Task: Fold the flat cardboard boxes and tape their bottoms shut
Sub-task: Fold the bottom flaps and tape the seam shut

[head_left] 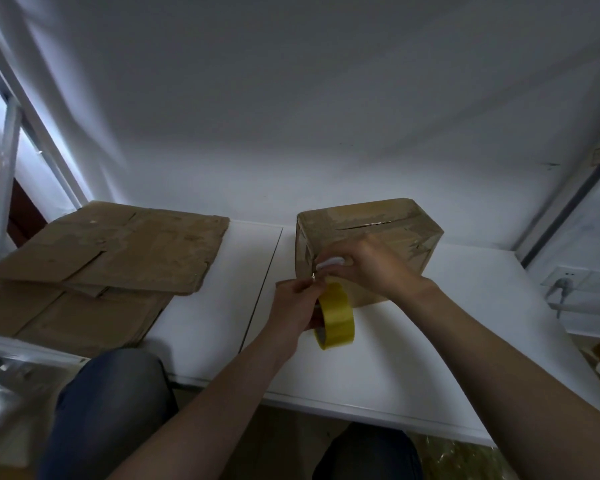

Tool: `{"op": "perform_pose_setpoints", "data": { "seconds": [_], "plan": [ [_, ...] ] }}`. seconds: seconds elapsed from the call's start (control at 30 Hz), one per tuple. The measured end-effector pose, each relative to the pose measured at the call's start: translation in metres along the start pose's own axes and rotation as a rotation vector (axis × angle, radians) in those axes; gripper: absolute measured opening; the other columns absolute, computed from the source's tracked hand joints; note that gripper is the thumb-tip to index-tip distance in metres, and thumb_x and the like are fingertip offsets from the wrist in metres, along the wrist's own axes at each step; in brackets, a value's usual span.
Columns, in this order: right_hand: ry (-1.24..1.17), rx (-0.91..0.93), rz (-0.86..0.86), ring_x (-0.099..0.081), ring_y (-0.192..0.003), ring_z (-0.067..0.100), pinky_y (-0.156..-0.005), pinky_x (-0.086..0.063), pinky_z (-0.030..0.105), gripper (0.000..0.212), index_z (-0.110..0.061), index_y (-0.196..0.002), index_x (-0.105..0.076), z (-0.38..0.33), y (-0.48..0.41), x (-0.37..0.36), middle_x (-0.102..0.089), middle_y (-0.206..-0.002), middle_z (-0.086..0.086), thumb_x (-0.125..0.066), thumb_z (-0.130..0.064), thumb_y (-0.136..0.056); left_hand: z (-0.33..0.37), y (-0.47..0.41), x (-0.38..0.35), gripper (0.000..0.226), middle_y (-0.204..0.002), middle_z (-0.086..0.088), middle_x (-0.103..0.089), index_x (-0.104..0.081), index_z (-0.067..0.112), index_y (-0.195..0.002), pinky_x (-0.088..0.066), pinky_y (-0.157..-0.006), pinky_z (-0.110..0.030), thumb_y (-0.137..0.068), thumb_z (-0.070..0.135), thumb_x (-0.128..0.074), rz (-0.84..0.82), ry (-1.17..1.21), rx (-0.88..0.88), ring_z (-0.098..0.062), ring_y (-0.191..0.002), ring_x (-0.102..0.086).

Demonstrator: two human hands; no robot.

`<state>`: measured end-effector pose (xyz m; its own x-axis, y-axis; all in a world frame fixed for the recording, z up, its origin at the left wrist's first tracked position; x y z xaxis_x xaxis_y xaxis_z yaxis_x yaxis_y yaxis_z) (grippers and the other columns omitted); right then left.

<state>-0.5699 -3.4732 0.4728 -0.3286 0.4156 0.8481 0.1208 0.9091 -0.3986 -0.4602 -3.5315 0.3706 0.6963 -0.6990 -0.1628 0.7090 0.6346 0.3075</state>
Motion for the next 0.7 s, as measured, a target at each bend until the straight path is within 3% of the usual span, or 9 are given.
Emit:
{"op": "perform_pose_setpoints", "data": {
  "seconds": [0.1,0.27,0.4,0.5,0.6,0.7],
  "plan": [
    [0.08,-0.012,-0.029,-0.069,-0.087,0.004,-0.075,-0.055,0.039,0.026,-0.033,-0.1,-0.077,0.002,-0.002,-0.007,-0.075,-0.097,-0.014,-0.062,-0.051,-0.09,0.0,-0.002,0.001,0.006,-0.109,-0.017,-0.071,-0.072,0.019,-0.099,-0.061,-0.083,-0.047,-0.095,0.02,-0.068,0.009,-0.002,-0.005,-0.03,-0.097,-0.071],
    [0.252,-0.016,-0.101,-0.068,-0.094,0.012,-0.084,-0.051,0.046,0.036,-0.038,-0.102,-0.072,0.003,-0.004,-0.017,-0.073,-0.1,-0.013,-0.044,-0.058,-0.091,-0.001,-0.009,0.001,0.024,-0.108,-0.017,-0.072,-0.072,0.011,-0.112,-0.061,-0.082,-0.049,-0.092,0.023,-0.071,0.017,-0.028,0.024,-0.031,-0.096,-0.072],
    [0.18,-0.001,-0.137,-0.068,-0.084,0.01,-0.074,-0.051,0.031,0.013,-0.031,-0.099,-0.078,0.005,-0.003,-0.01,-0.075,-0.098,-0.009,-0.072,-0.034,-0.089,0.002,-0.012,0.001,0.028,-0.107,-0.017,-0.072,-0.07,0.008,-0.116,-0.063,-0.077,-0.044,-0.093,0.024,-0.071,-0.011,-0.062,0.037,-0.029,-0.092,-0.073],
    [0.151,-0.044,-0.152,-0.063,-0.078,0.007,-0.067,-0.041,0.017,0.014,-0.021,-0.098,-0.08,0.012,0.002,0.002,-0.076,-0.096,-0.006,-0.079,-0.017,-0.084,0.001,-0.013,0.008,0.021,-0.106,-0.014,-0.071,-0.07,0.012,-0.112,-0.063,-0.073,-0.039,-0.095,0.024,-0.068,-0.008,-0.099,0.034,-0.027,-0.088,-0.072],
    [0.065,-0.124,-0.135,-0.063,-0.077,0.002,-0.065,-0.048,0.024,0.013,-0.024,-0.096,-0.079,0.022,0.005,0.01,-0.075,-0.094,-0.012,-0.074,-0.02,-0.086,0.003,-0.016,0.021,0.013,-0.112,-0.006,-0.069,-0.072,0.027,-0.104,-0.059,-0.09,-0.05,-0.092,0.03,-0.071,0.036,-0.186,-0.006,-0.028,-0.101,-0.068],
    [-0.002,-0.165,-0.097,-0.062,-0.074,0.003,-0.062,-0.046,0.025,0.011,-0.029,-0.095,-0.077,0.025,0.007,0.013,-0.072,-0.085,-0.015,-0.071,-0.023,-0.087,0.013,-0.016,0.03,0.009,-0.111,0.002,-0.065,-0.069,0.033,-0.101,-0.056,-0.095,-0.05,-0.092,0.036,-0.068,0.032,-0.347,-0.062,-0.025,-0.103,-0.066]
  ]
}}
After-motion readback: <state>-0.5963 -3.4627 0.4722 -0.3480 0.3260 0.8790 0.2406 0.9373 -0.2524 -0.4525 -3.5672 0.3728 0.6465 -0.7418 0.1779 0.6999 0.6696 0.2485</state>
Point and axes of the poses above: each hand's wrist, its own y-axis away from the middle knuckle, its own x-axis out of the back of the hand, z = x × y, the point moved 8 cm from there along -y, towards the middle knuckle
